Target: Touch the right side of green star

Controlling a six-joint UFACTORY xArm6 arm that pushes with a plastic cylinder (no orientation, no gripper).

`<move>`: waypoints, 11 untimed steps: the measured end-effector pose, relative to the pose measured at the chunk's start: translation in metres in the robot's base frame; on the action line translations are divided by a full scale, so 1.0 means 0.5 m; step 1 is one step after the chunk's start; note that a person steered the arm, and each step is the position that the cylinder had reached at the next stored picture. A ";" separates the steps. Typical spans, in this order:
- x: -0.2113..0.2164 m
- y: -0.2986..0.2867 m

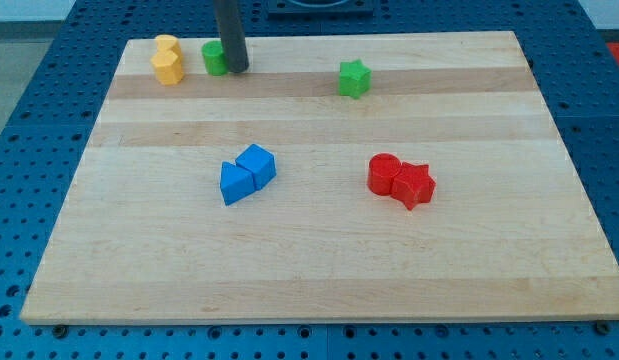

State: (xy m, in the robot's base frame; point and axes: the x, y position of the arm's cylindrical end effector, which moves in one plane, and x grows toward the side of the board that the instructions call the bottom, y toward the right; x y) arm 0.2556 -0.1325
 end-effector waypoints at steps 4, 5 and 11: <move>0.000 0.005; 0.000 0.116; 0.072 0.429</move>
